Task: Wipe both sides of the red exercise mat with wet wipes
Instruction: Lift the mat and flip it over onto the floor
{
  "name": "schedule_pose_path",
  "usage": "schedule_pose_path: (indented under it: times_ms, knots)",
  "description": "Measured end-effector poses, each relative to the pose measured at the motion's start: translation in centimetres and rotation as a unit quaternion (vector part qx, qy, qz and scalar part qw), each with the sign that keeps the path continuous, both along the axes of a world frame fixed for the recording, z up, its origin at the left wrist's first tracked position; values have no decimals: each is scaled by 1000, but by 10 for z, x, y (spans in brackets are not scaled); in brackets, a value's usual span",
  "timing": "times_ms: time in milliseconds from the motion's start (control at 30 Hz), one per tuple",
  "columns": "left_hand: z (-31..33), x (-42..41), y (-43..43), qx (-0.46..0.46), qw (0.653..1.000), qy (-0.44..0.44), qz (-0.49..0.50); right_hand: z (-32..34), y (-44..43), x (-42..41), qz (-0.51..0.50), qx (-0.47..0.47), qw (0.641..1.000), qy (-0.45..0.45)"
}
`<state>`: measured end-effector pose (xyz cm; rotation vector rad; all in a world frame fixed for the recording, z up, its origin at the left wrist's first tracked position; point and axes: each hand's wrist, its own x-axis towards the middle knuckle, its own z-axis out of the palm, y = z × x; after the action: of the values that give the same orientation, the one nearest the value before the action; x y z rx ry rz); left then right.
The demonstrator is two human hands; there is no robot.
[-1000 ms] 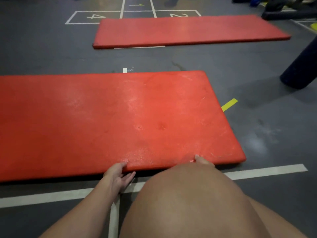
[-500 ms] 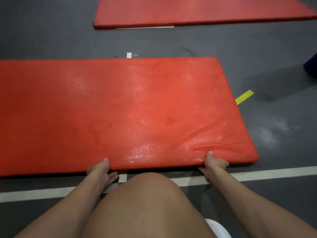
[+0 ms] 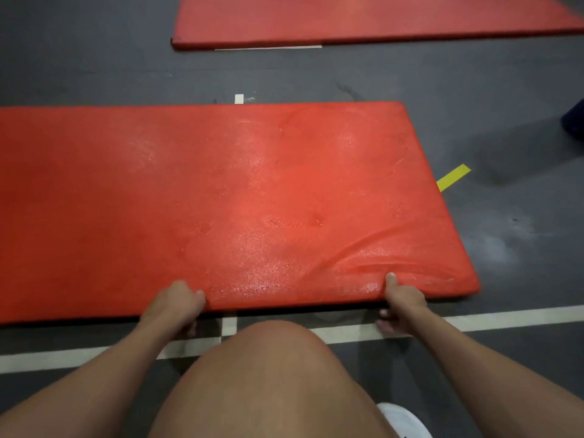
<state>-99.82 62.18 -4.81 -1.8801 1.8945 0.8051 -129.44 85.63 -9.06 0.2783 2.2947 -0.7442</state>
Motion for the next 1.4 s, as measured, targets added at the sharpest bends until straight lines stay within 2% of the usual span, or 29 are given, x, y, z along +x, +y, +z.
schedule_pose_path:
  times_ms: [33, 67, 133, 167, 200, 267, 333, 433, 533, 633, 700, 767, 833, 933, 1033, 1067, 1167, 1400]
  knots:
    - [2, -4, -7, -64, 994, -35, -77, 3, 8, -8, 115, 76, 990, 38]
    - [-3, -9, -15, -105, 985, -42, -130, 8, 14, -15, 209, 151, 960, 112]
    - [-6, -27, -23, -108, 971, -21, -214, 17, 7, -26, 272, 183, 908, 261]
    - [-7, -40, -24, -98, 965, 10, -242, 22, -5, -28, 293, 177, 891, 296]
    - [-7, -53, -21, -80, 958, 21, -274, 27, -19, -29, 339, 167, 879, 291]
    - [-18, -74, -18, -57, 946, 40, -316, 28, -49, -28, 444, 159, 855, 215]
    - [-26, -89, -16, -12, 943, 30, -331, 26, -68, -25, 497, 178, 835, 154]
    - [-34, -112, -11, -16, 932, 2, -362, 12, -80, -31, 503, 212, 823, 155]
    - [-39, -147, -3, -52, 926, 33, -372, 3, -89, -49, 509, 209, 824, 136]
    - [-46, -173, 2, -11, 940, 9, -340, 2, -97, -88, 506, 184, 813, 223]
    - [-51, -180, 1, -1, 943, -5, -332, -3, -99, -122, 455, 199, 838, 226]
    - [-47, -187, -5, 19, 947, -3, -321, -10, -97, -139, 420, 195, 875, 145]
    - [-41, -197, -14, 51, 951, -12, -306, -14, -97, -144, 419, 179, 883, 115]
    - [-34, -205, -15, 68, 950, -22, -303, -11, -98, -145, 405, 167, 887, 145]
    - [-32, -205, -14, 69, 950, -29, -303, -6, -101, -162, 316, 149, 901, 259]
    - [-32, -205, -14, 71, 950, -31, -302, -7, -102, -171, 287, 155, 907, 266]
    - [-29, -207, -15, 69, 950, -36, -303, -9, -105, -193, 217, 155, 947, 177]
    - [-34, -205, -14, 50, 952, -23, -301, -12, -110, -193, 206, 166, 941, 210]
